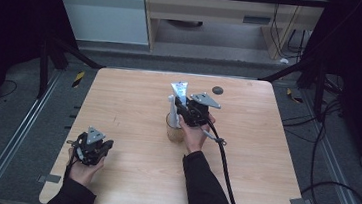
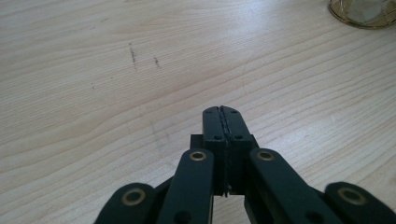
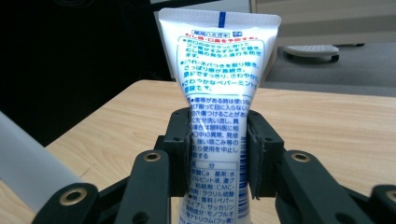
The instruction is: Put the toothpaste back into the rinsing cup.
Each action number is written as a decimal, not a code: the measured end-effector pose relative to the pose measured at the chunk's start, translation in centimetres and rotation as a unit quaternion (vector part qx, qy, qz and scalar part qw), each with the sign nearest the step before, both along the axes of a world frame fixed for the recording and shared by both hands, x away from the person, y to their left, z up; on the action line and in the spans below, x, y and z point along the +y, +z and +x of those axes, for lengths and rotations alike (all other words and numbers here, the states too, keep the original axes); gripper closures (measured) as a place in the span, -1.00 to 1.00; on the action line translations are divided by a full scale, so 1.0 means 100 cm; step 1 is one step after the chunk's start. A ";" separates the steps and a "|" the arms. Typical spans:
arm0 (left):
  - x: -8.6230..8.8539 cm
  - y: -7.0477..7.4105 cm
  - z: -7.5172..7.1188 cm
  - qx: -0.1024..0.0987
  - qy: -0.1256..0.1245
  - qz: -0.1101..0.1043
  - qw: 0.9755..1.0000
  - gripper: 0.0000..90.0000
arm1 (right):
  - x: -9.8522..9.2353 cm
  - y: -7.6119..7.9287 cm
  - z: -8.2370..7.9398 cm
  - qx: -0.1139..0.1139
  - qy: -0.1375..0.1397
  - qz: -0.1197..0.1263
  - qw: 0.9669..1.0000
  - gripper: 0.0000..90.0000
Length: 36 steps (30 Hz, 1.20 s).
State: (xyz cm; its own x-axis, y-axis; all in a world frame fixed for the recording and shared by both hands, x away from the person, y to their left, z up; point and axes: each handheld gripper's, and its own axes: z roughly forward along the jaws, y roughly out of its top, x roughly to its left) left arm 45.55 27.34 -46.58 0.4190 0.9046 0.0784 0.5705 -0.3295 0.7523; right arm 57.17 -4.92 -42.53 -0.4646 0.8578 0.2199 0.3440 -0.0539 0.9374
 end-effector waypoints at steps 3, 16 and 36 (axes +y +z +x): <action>0.000 0.000 0.000 0.002 -0.001 0.000 1.000 1.00 | -0.003 0.000 -0.003 0.003 0.008 -0.007 1.000 0.45; -0.002 0.000 0.000 0.001 -0.002 0.002 1.000 1.00 | -0.013 -0.006 -0.015 0.037 0.030 -0.056 0.997 0.41; -0.003 -0.002 0.000 0.006 -0.005 0.003 1.000 0.97 | -0.031 0.012 -0.047 0.060 0.050 -0.129 0.989 -0.17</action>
State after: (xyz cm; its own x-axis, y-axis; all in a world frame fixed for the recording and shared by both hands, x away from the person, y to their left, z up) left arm 45.56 27.07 -46.75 0.4293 0.8997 0.0792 0.5758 -0.3402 0.7434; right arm 52.42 -7.98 -41.30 -0.5334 0.8438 0.0588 0.4445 0.2204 0.8683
